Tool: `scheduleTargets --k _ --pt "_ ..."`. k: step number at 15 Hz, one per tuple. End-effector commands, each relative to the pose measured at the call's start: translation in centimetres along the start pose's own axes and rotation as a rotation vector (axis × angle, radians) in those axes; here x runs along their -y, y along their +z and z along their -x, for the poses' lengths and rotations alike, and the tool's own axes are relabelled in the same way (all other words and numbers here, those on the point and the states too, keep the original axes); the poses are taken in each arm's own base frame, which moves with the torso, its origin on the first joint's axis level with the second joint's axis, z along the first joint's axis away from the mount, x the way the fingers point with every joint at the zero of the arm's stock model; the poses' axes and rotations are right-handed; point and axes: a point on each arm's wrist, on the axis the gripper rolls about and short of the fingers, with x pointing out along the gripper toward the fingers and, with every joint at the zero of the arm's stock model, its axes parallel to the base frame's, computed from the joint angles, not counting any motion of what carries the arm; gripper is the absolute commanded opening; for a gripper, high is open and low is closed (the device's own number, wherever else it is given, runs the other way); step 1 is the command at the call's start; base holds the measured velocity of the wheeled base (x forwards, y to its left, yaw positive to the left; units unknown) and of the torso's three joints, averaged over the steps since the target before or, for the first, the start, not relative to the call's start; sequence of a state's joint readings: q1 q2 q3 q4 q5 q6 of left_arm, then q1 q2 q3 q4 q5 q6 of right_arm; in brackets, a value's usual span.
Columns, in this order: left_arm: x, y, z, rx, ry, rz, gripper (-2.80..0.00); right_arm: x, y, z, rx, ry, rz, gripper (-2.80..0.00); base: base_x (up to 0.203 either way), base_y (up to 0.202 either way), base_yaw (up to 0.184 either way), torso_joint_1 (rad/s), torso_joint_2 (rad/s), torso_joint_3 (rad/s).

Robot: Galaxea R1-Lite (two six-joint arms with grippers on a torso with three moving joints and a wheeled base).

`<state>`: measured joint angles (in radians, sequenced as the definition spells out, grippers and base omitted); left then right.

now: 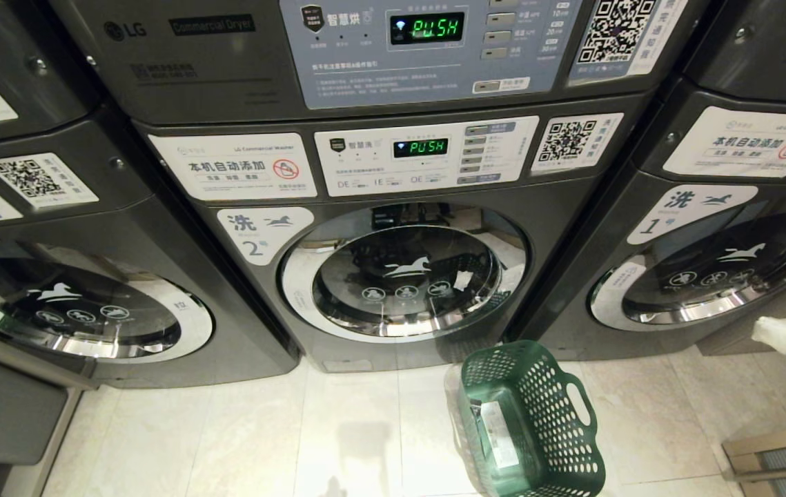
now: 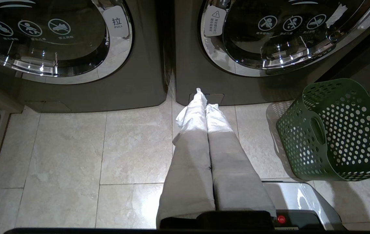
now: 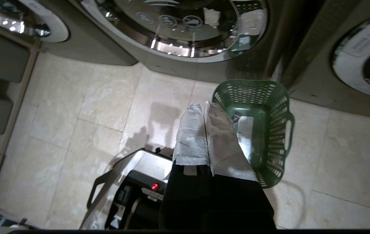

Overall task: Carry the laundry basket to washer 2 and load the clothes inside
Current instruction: Press the washing machine switch

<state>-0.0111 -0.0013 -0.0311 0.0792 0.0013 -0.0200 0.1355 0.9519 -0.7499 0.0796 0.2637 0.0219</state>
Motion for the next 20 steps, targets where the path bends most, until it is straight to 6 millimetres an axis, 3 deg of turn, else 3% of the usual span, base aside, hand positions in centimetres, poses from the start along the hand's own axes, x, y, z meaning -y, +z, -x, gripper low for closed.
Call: scheduleTargets --k 1,5,8,12,20 --pt "0.0 0.0 0.0 -0.002 0.000 0.000 -2.80 0.4 0.9 -3.8 -0.091 0.080 -0.016 -2.80 0.000 0.000 0.000 0.000 0.00 0.000" --pt "0.0 0.0 0.0 -0.002 -0.001 0.000 -2.80 0.9 4.0 -10.5 -0.117 0.178 -0.016 -2.80 0.000 0.000 0.000 0.000 0.00 0.000" --pt "0.0 0.0 0.0 -0.002 0.001 0.000 -2.80 0.6 5.0 -15.2 -0.069 0.216 0.011 -2.80 0.000 0.000 0.000 0.000 0.00 0.000" --pt "0.0 0.0 0.0 -0.002 0.000 0.000 -2.80 0.0 7.0 -18.1 -0.028 0.240 -0.022 -2.80 0.000 0.000 0.000 0.000 0.00 0.000" --pt "0.0 0.0 0.0 -0.002 0.001 0.000 -2.80 -1.4 8.4 -23.0 -0.005 0.248 -0.004 -2.80 0.000 0.000 0.000 0.000 0.00 0.000"
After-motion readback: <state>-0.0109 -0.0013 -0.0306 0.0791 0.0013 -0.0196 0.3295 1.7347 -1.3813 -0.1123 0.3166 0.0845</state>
